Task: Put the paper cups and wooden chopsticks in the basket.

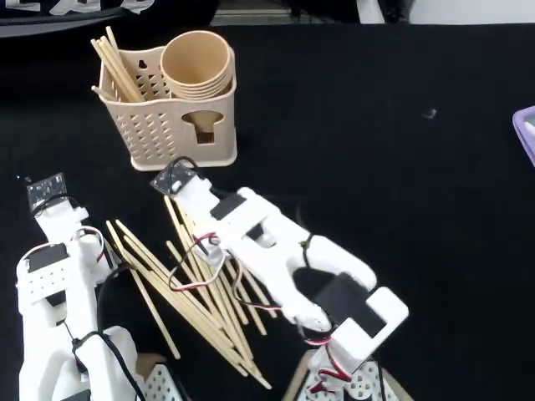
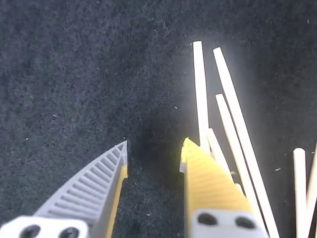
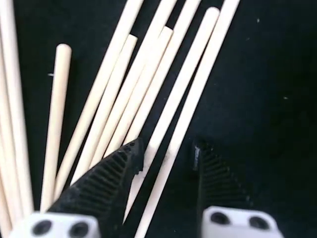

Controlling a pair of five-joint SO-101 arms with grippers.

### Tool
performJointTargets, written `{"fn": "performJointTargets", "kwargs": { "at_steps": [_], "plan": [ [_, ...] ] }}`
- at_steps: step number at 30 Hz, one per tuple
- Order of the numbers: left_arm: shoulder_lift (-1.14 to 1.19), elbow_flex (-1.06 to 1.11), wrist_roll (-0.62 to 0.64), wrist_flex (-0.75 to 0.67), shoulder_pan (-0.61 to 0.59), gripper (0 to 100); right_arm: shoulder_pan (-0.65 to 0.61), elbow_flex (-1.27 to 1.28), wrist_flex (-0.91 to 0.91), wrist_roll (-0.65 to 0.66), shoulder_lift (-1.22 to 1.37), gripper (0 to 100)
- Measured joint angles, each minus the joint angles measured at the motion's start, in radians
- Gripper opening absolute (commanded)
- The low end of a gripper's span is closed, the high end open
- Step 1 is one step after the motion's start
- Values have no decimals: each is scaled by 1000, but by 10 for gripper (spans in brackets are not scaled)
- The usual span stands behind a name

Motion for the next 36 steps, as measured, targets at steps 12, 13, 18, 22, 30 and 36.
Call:
{"fn": "performJointTargets", "kwargs": {
  "at_steps": [12,13,18,22,30,36],
  "plan": [
    [0,0,0,0,0,173,29,-5,34,48,2,175],
    [0,0,0,0,0,173,29,-5,35,51,2,155],
    [0,0,0,0,0,173,37,-18,89,74,2,25],
    [0,0,0,0,0,173,40,-12,123,101,2,11],
    [0,0,0,0,0,173,66,17,256,112,-160,11],
    [0,0,0,0,0,173,110,28,292,112,-477,11]
  ]
}}
